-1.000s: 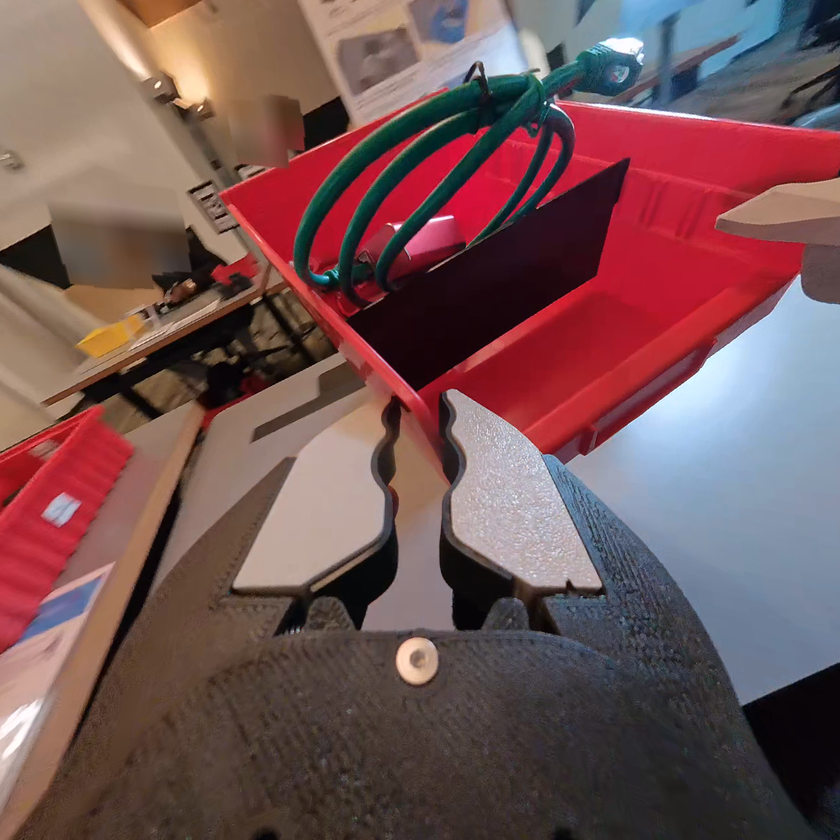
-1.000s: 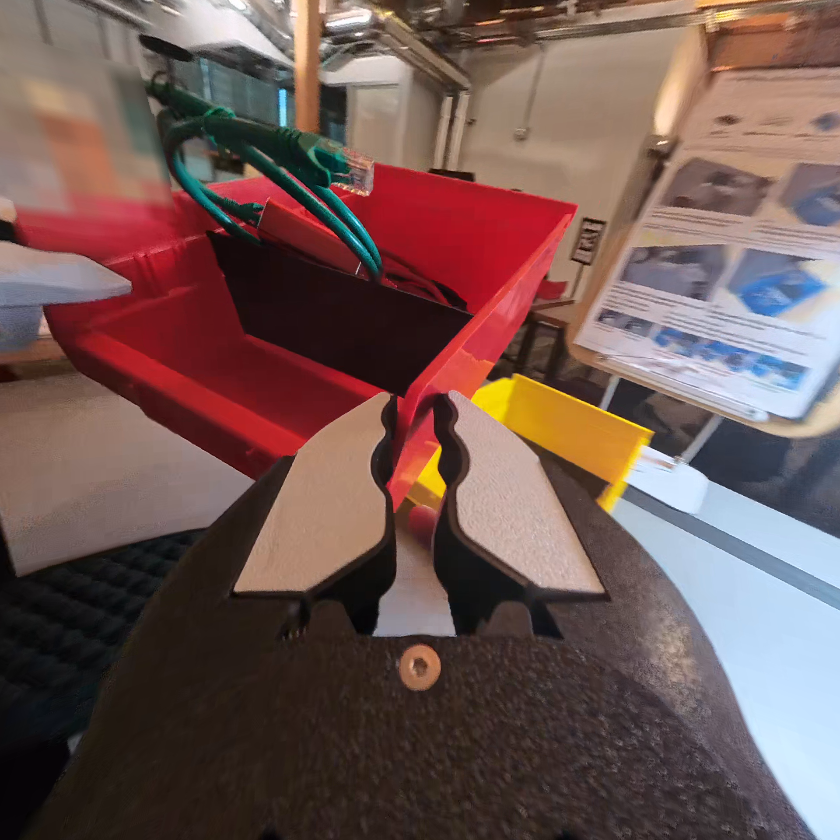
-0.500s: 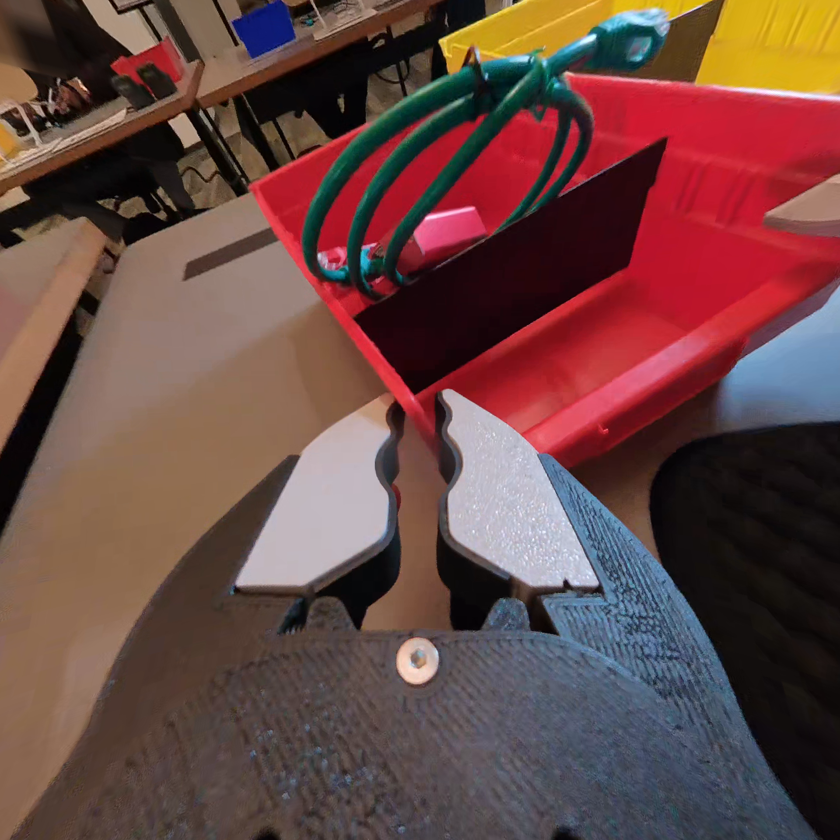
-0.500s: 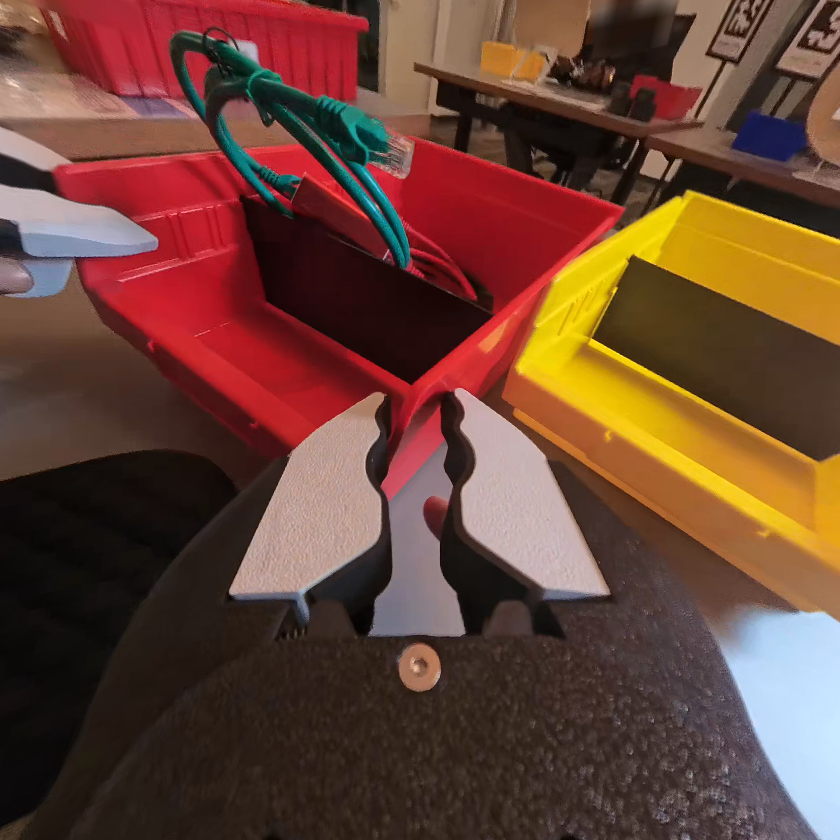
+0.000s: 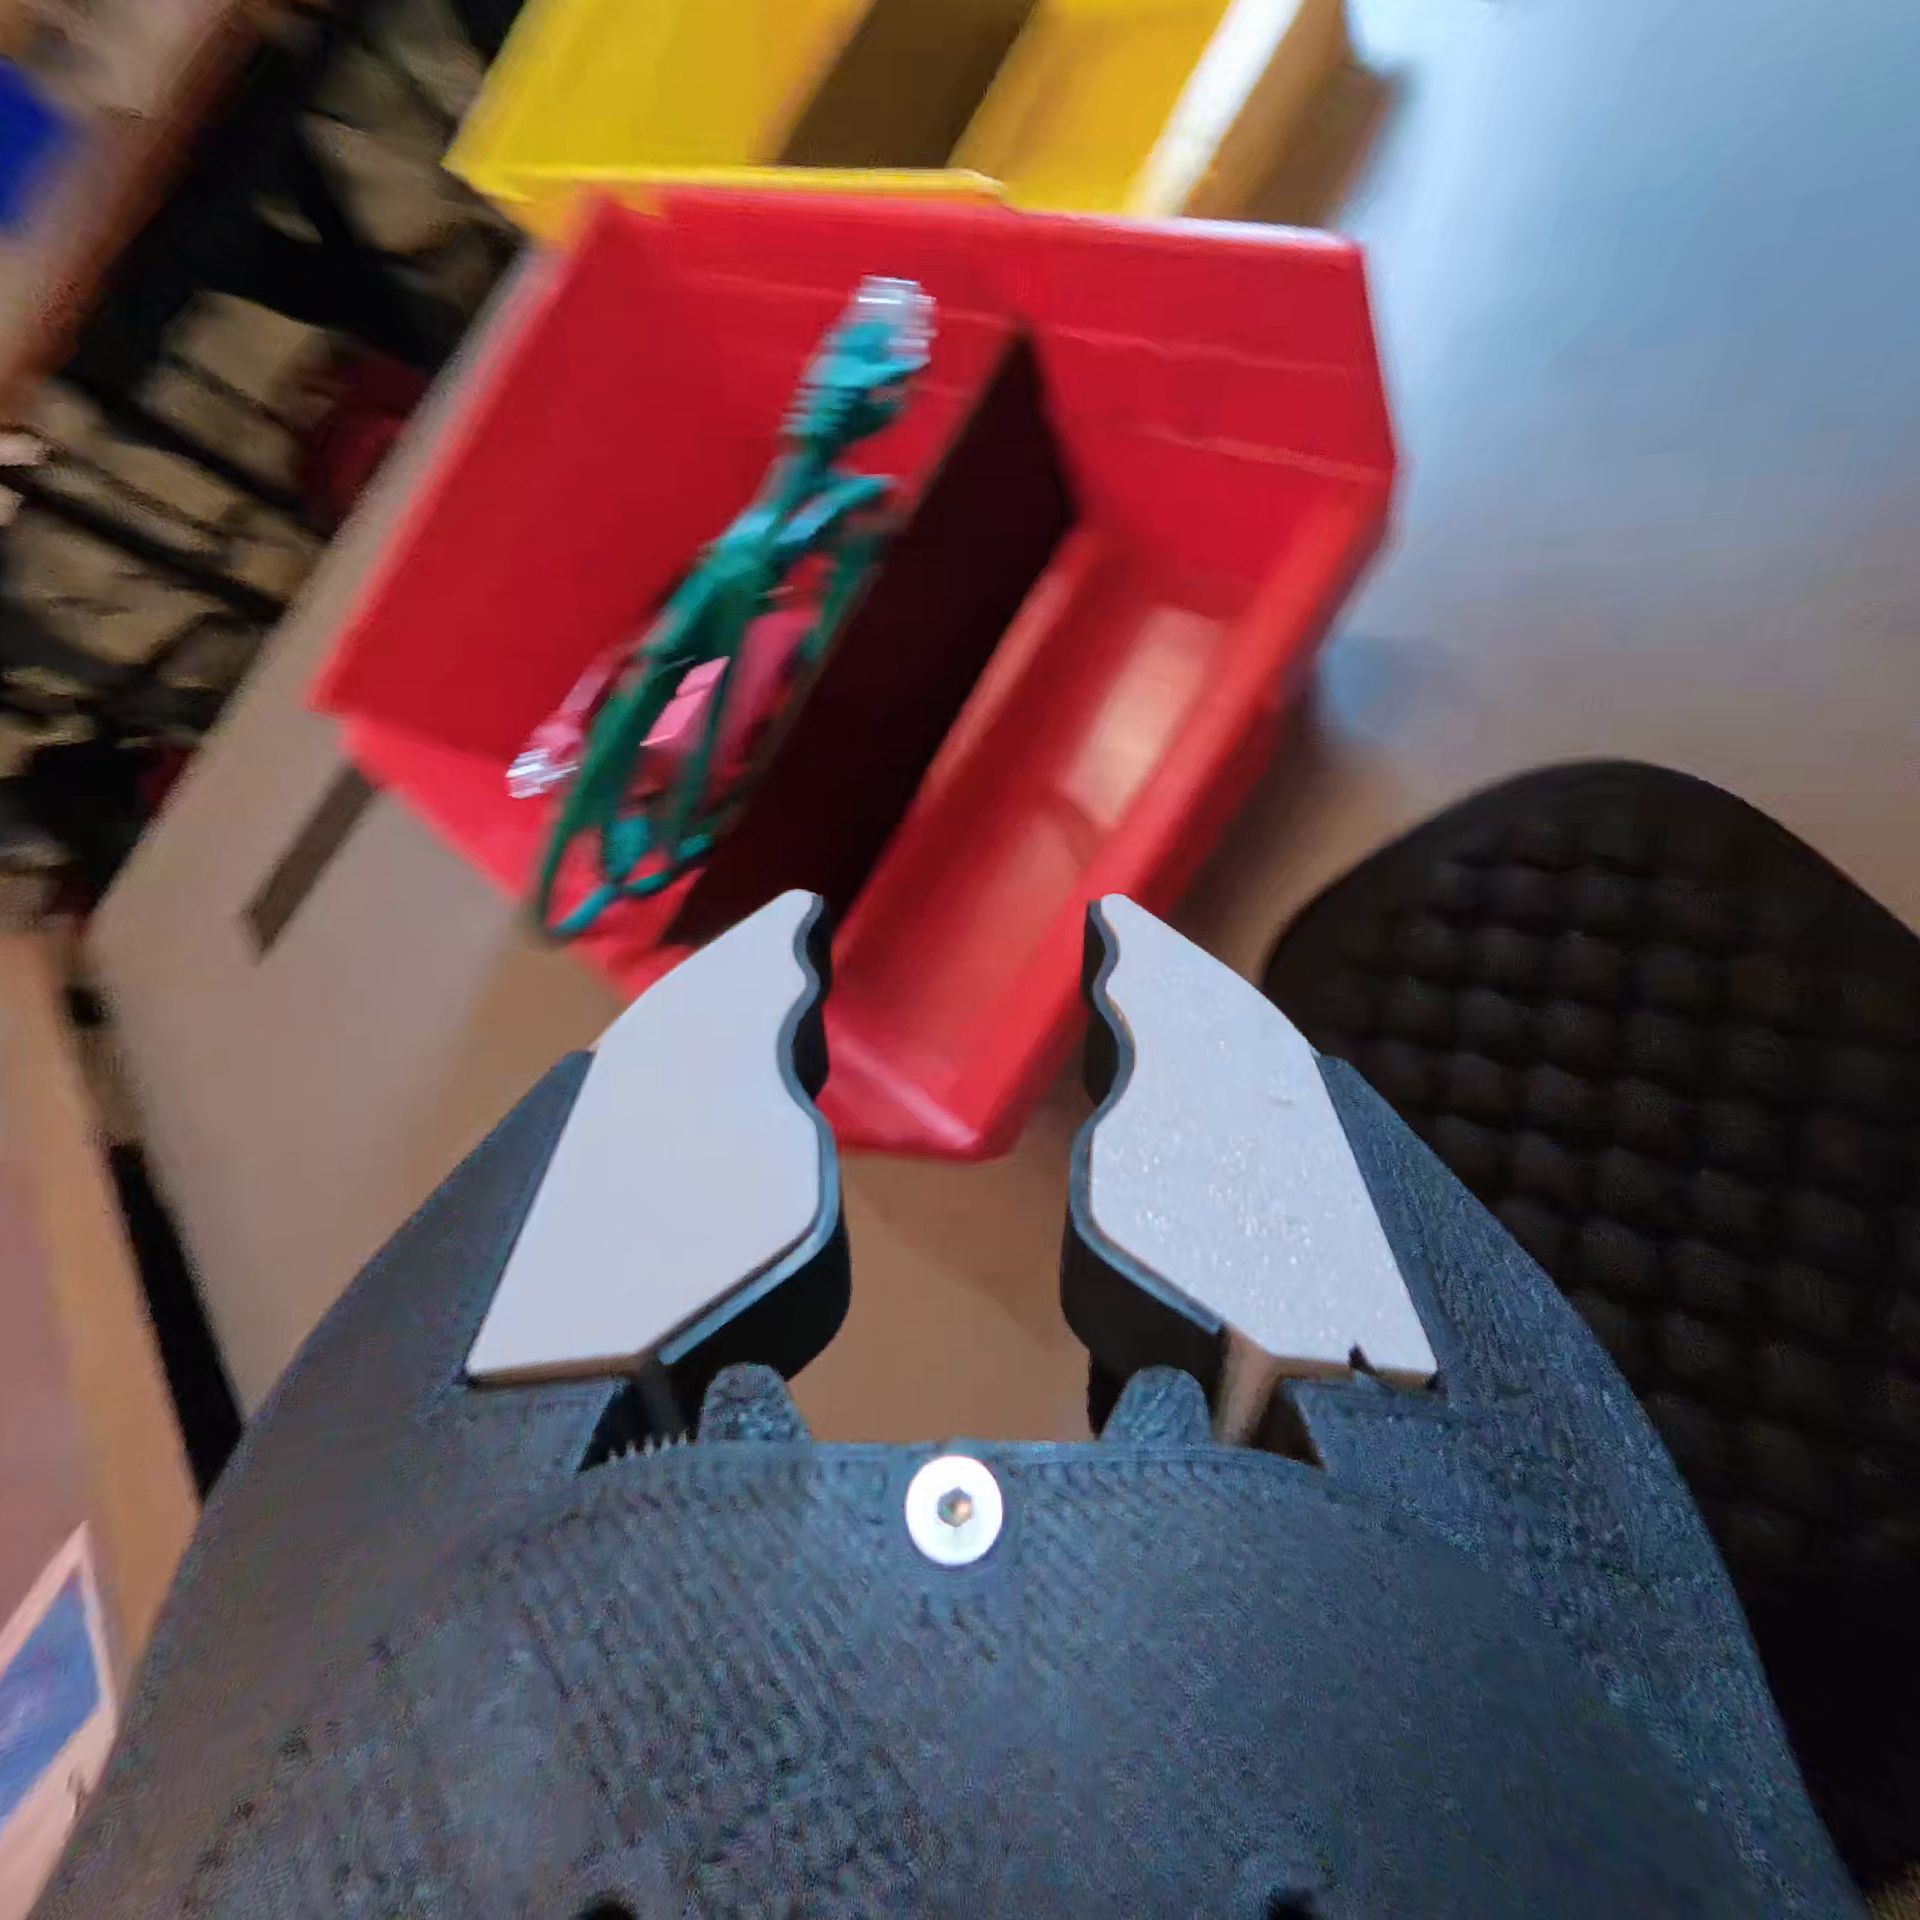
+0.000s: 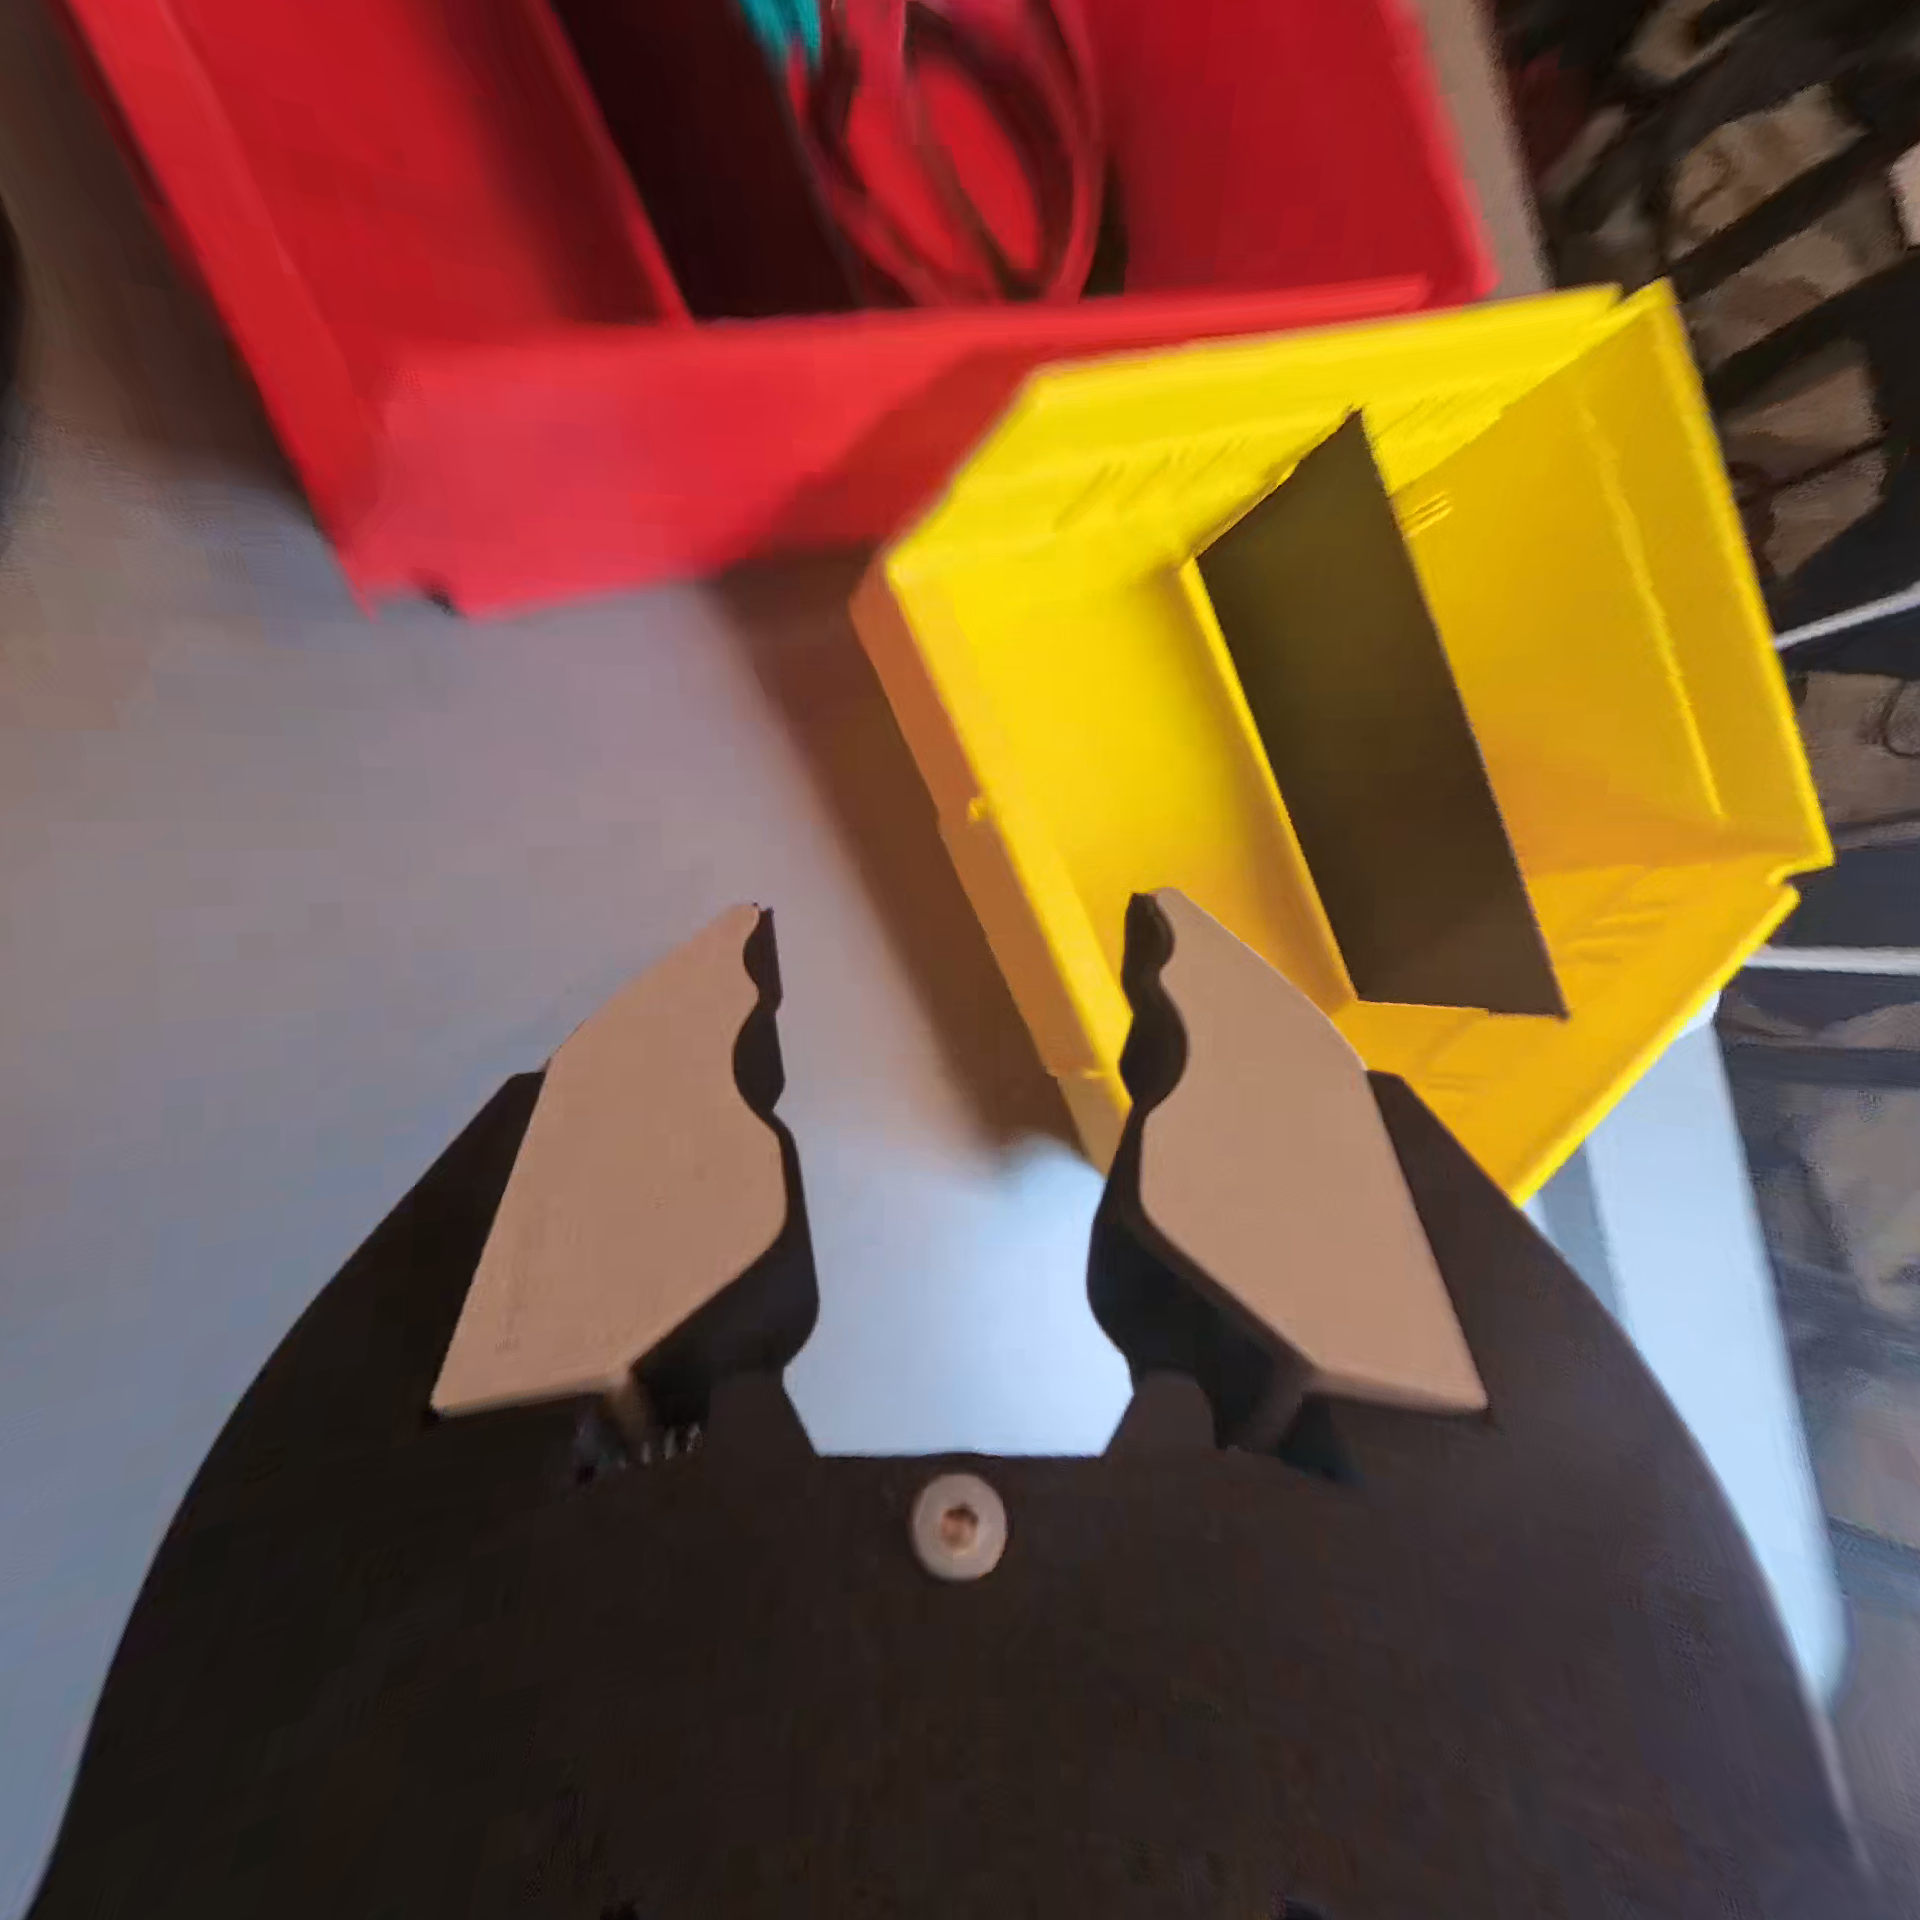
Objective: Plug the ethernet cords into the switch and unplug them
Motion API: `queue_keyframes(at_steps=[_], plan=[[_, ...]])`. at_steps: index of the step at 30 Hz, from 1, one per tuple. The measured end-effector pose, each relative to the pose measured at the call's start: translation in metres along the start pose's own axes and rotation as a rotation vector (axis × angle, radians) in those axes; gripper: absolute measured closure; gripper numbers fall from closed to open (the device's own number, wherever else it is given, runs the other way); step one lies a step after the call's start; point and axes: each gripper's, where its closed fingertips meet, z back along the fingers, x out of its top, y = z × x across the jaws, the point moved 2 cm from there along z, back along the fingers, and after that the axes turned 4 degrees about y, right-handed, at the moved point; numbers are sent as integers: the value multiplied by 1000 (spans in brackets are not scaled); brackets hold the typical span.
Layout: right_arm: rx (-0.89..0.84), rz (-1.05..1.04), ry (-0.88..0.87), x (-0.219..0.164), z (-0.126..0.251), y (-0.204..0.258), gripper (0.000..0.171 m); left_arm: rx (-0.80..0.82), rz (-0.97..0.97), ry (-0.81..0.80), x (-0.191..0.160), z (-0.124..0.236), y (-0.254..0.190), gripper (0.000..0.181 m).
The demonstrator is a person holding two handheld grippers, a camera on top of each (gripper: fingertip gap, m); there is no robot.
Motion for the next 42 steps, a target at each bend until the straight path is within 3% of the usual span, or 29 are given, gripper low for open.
queue_keyframes(at_steps=[5, 9, 12, 19, 26, 32, 40, 42], plan=[[118, 300, 280, -32, -66, -19, 103, -204, -238, 203, 7, -67, -51, 130], [155, 336, 301, -42, -90, -22, 140, -262, -311, 280, 3, -105, -61, 138], [122, 296, 249, -50, -77, -21, 142, -328, -279, 239, 3, -111, -67, 152], [0, 91, 193, -105, -14, 2, 138, -231, -299, 149, -1, -110, -60, 150], [-185, -25, 309, -172, 35, 13, 139, -246, -246, 115, -3, -116, -49, 150], [-280, -68, 415, -223, 40, -26, 139, -225, -237, 120, -2, -129, -30, 150], [-343, -6, 422, -254, 22, -90, 138, -191, -271, 91, 4, -156, 8, 150], [-369, -7, 401, -254, 20, -101, 131, -137, -279, 65, 7, -164, 22, 148]])
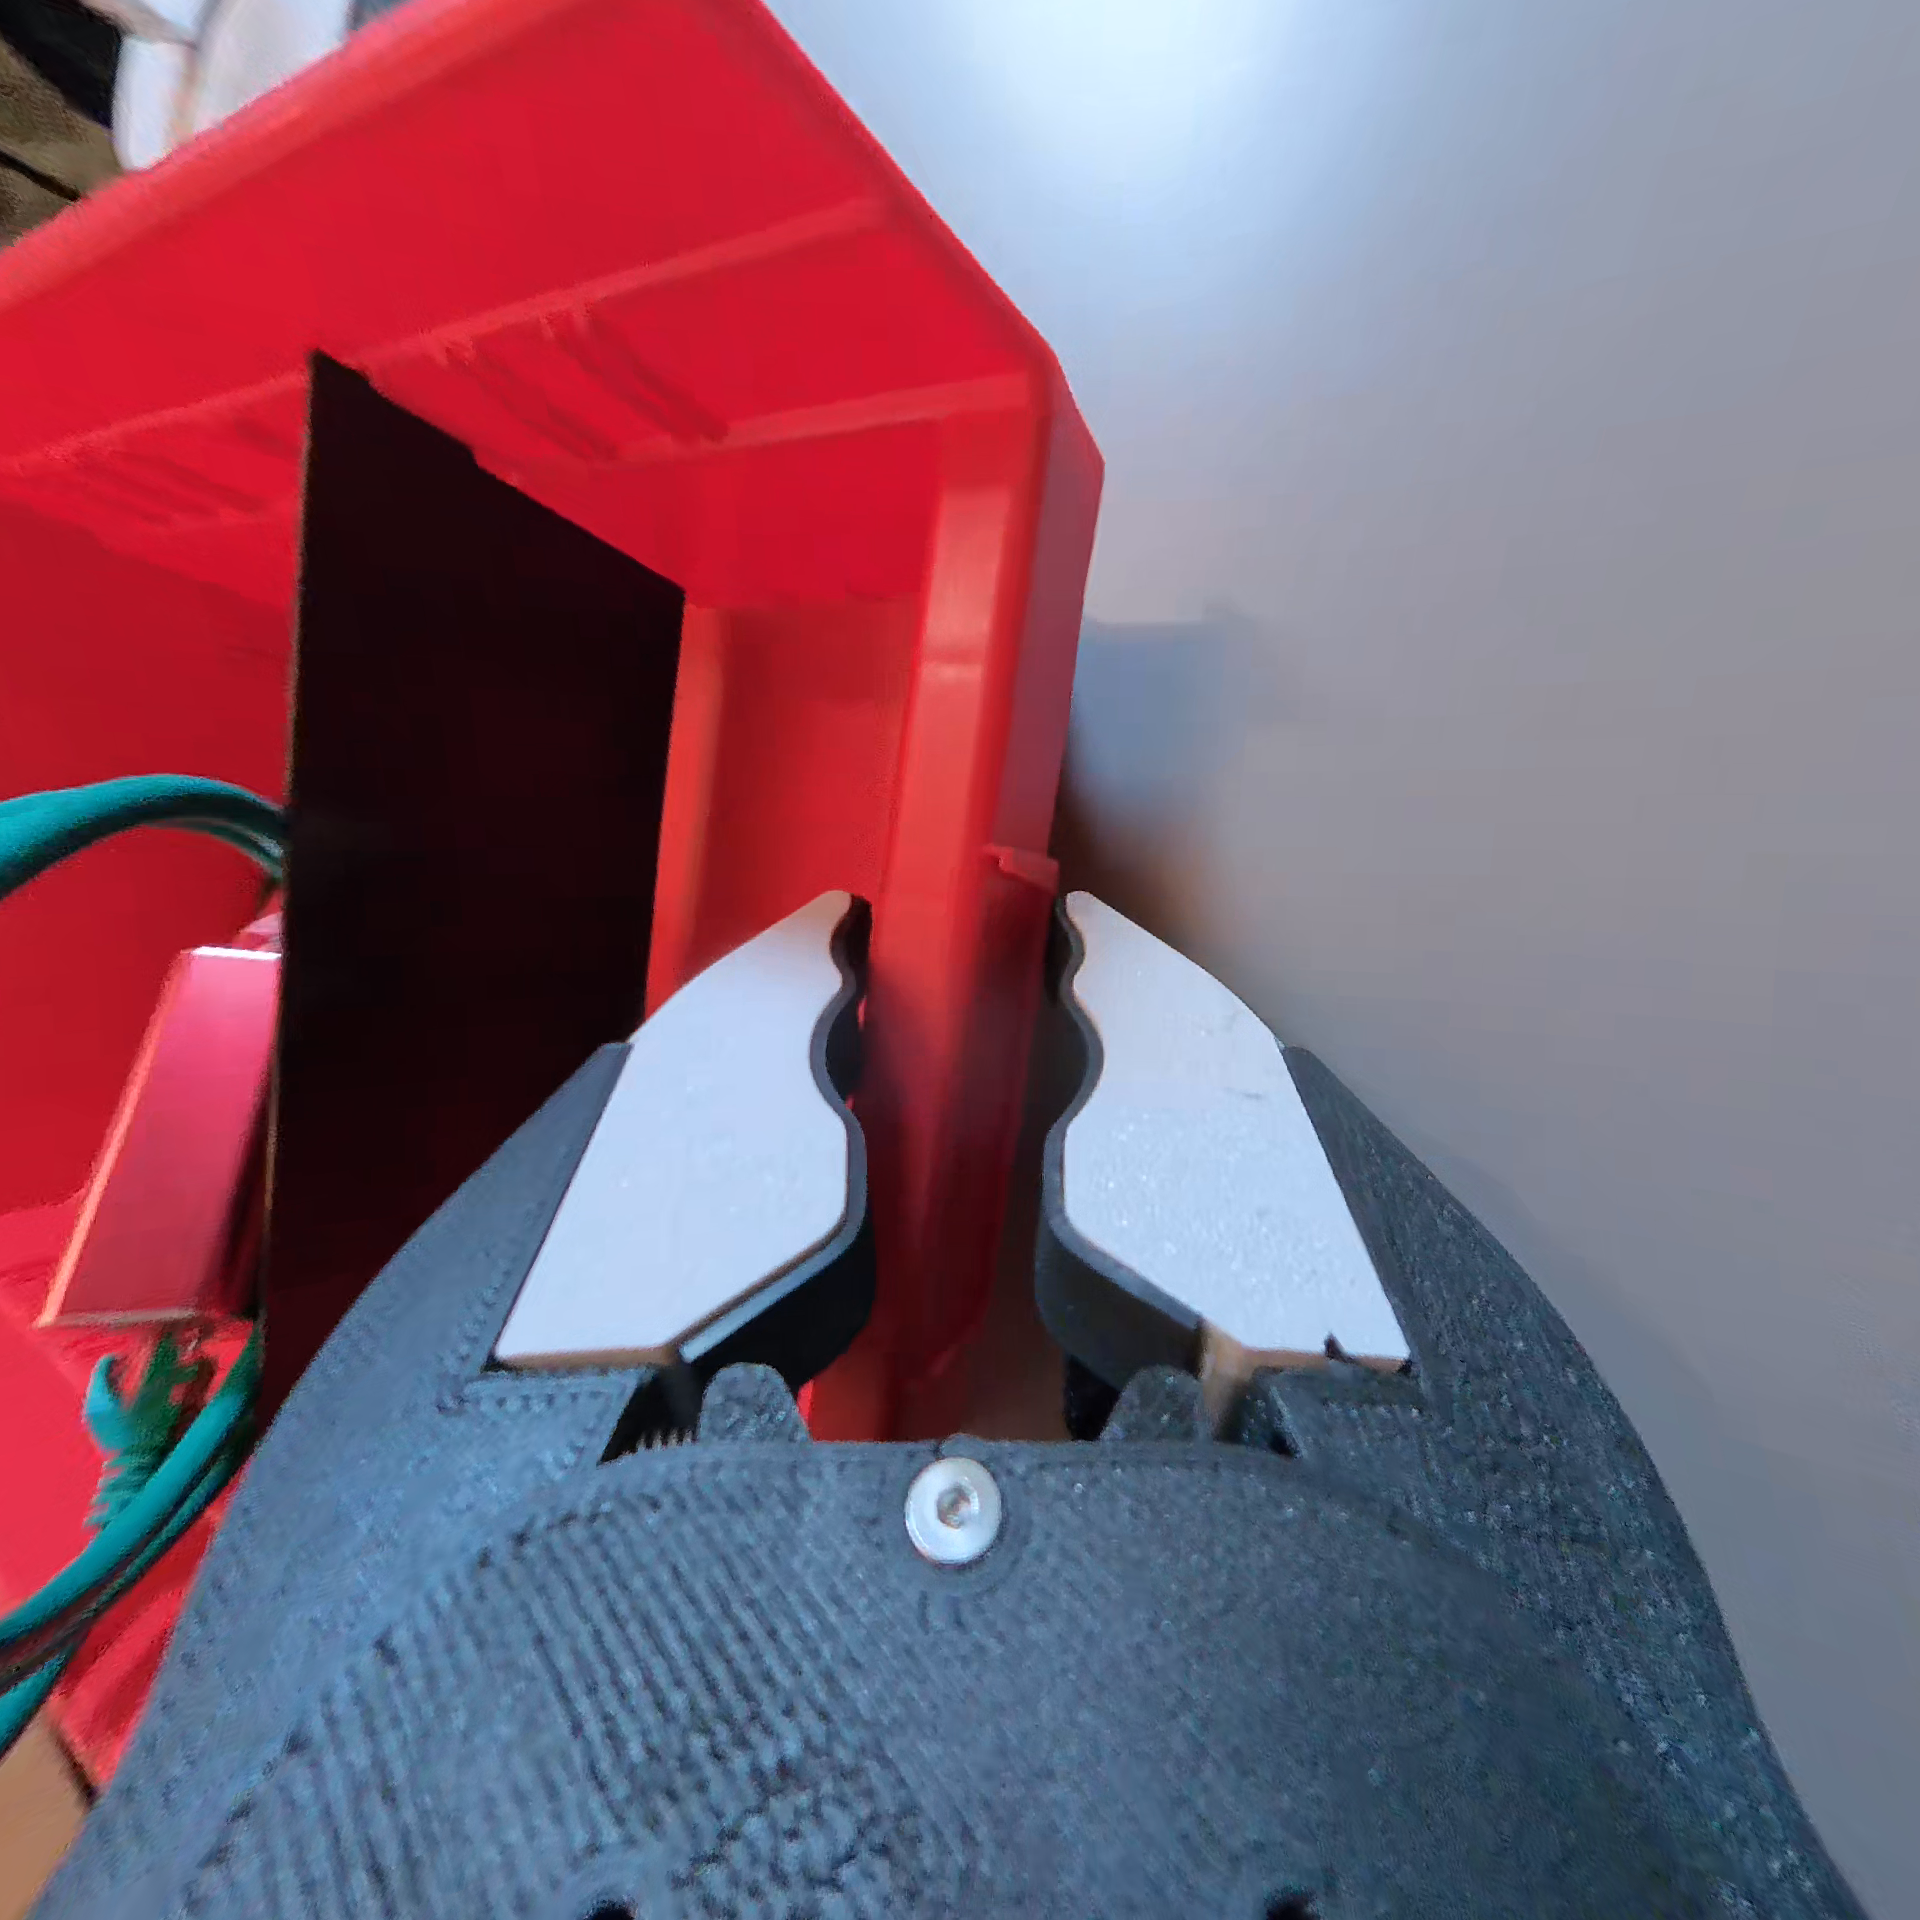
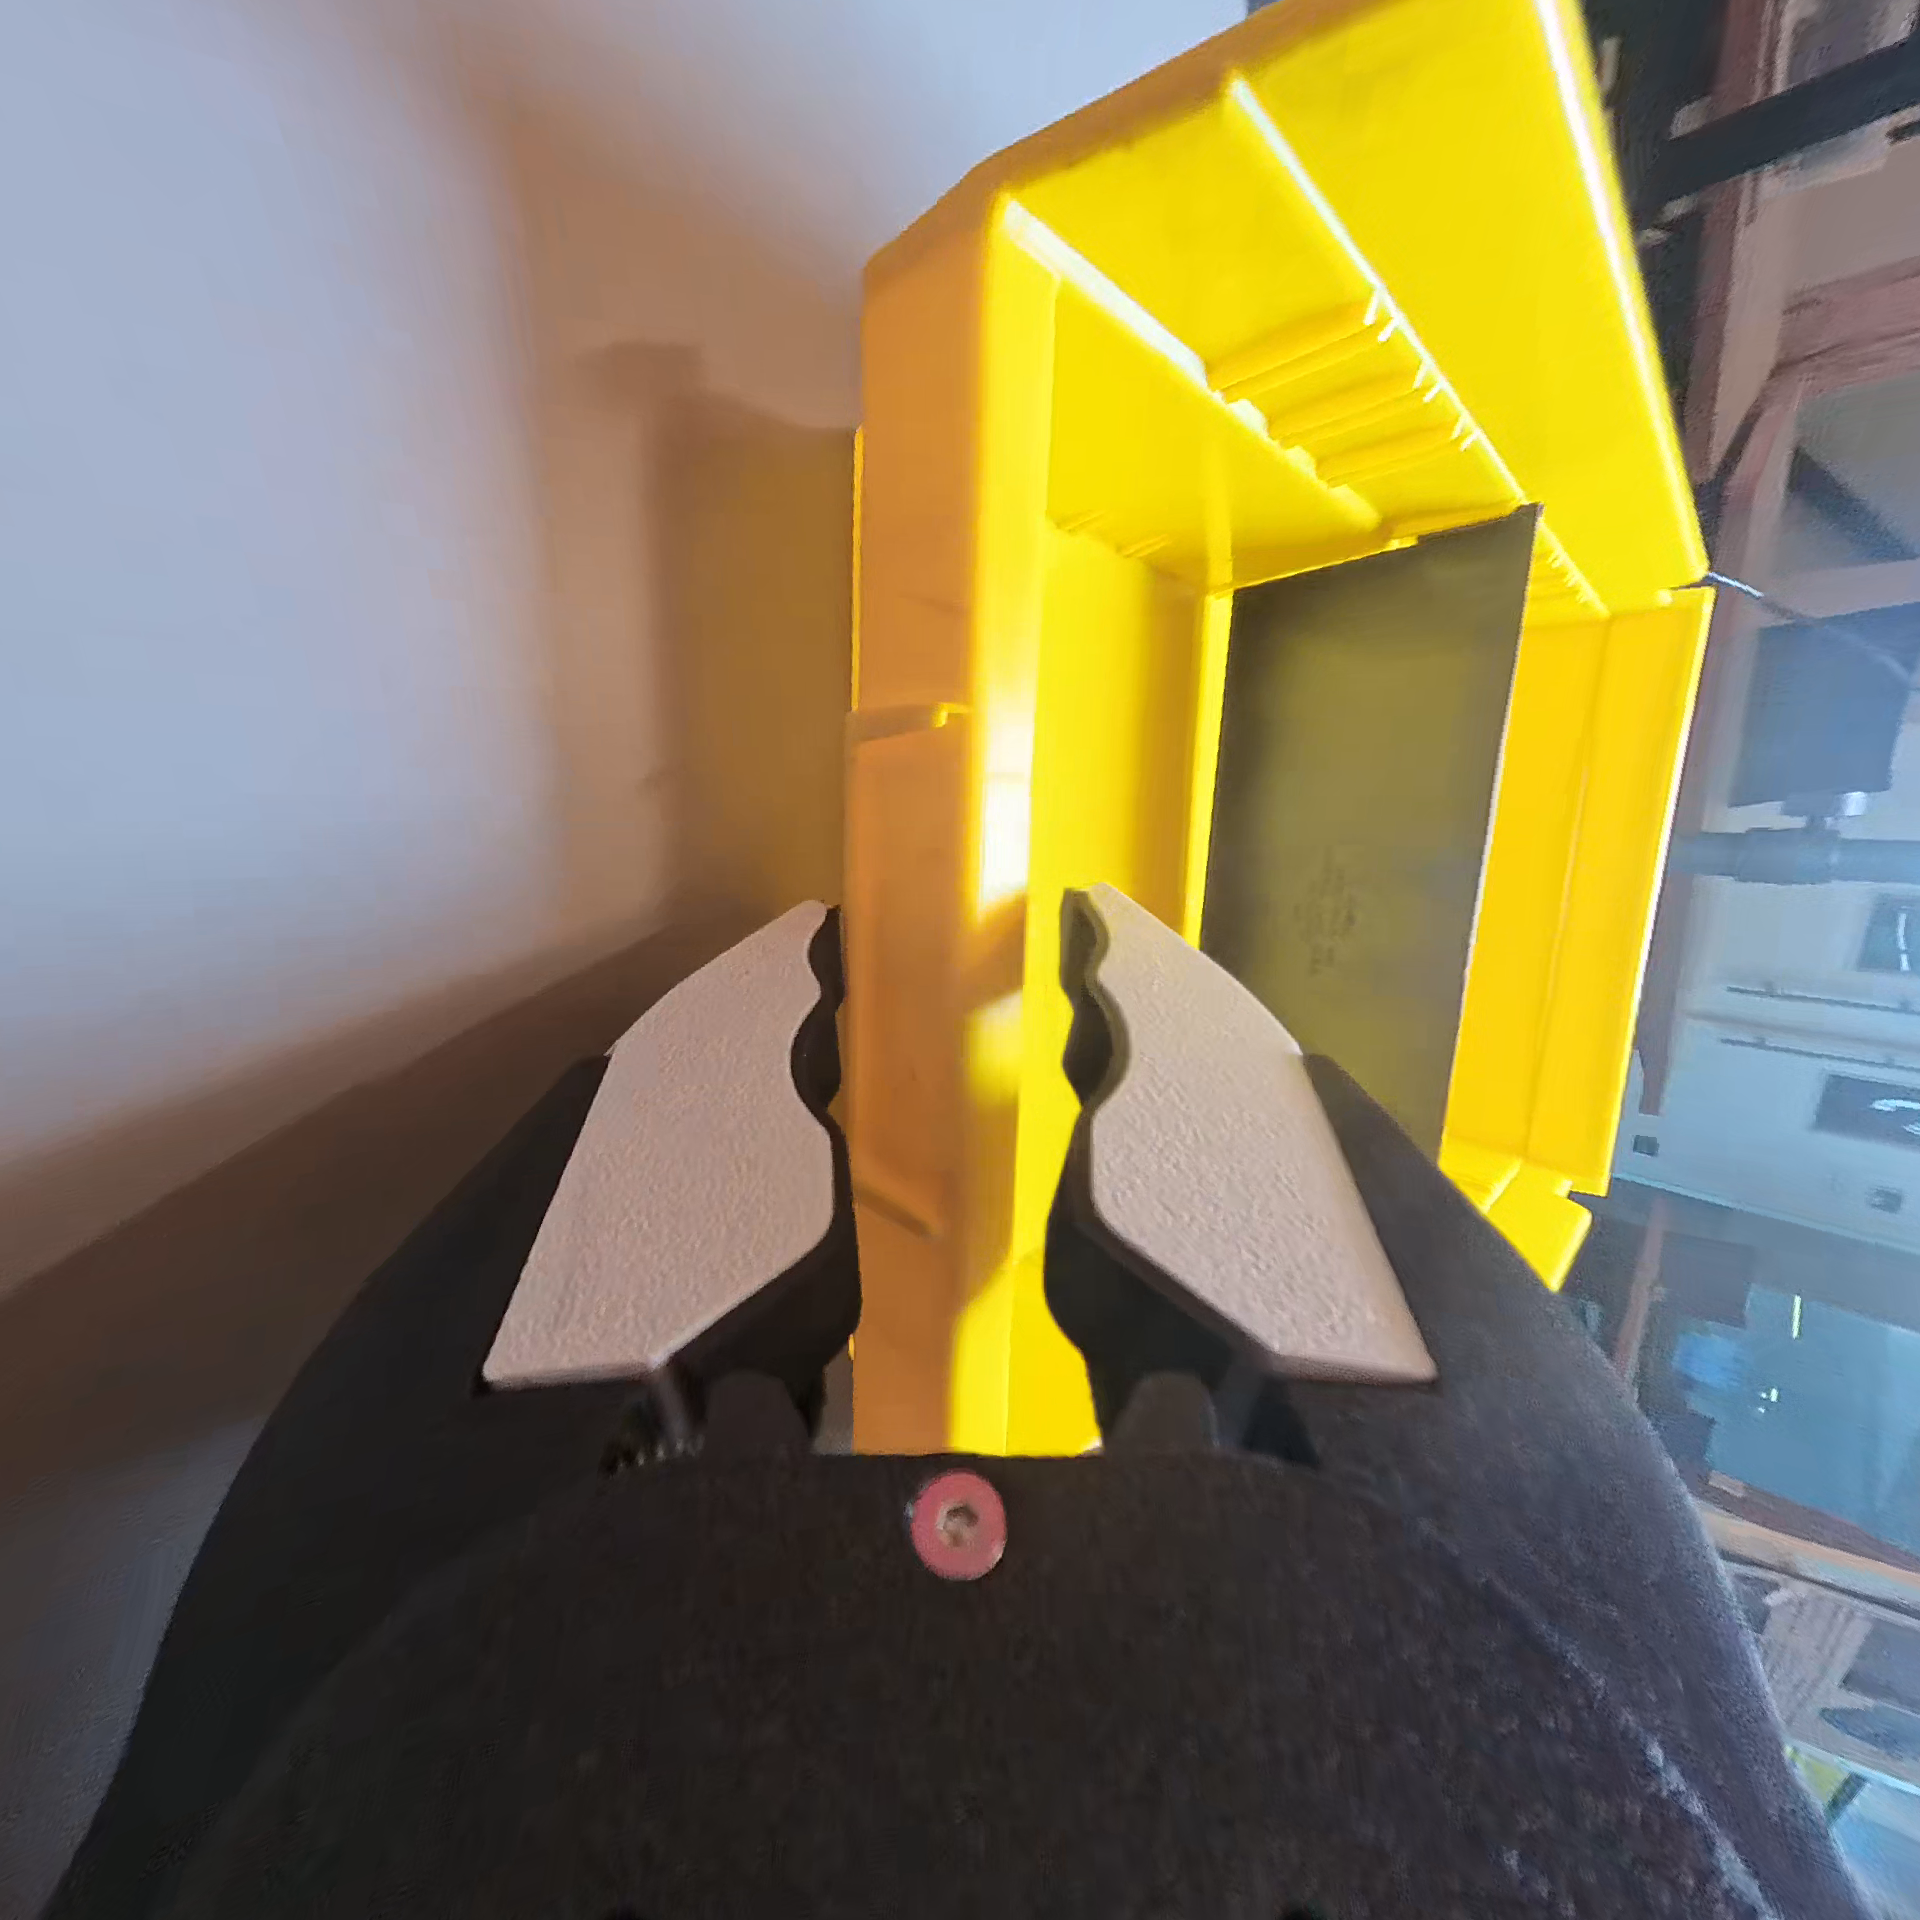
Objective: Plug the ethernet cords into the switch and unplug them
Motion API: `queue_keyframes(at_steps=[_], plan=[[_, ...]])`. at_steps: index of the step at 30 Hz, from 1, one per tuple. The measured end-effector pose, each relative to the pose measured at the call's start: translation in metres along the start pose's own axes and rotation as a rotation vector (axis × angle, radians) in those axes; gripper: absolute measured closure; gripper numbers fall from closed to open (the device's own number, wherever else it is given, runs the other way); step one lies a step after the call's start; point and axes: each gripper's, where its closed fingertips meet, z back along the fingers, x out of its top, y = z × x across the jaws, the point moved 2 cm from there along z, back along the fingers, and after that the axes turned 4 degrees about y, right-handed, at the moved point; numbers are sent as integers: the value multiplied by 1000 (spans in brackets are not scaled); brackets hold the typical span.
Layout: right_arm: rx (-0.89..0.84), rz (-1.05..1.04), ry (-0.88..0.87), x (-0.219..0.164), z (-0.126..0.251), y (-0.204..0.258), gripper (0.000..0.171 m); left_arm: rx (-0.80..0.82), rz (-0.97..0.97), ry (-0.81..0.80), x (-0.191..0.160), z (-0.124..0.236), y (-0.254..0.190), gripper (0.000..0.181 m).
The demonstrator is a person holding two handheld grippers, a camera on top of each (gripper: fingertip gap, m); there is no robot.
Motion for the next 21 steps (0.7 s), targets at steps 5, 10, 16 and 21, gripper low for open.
queue_keyframes(at_steps=[5, 10, 16, 21], plan=[[41, -210, -219, 36, 42, -2, 120, 122, 71, -42, 2, 14, 21, 140], [149, -446, -542, 86, 104, 13, 126, 248, 124, -181, 21, 84, 45, 148], [365, -639, -831, 129, 132, 44, 133, 470, 109, -66, 2, 120, 112, 137], [365, -540, -760, 129, 114, 69, 133, 445, -37, 293, -43, 74, 137, 136]])
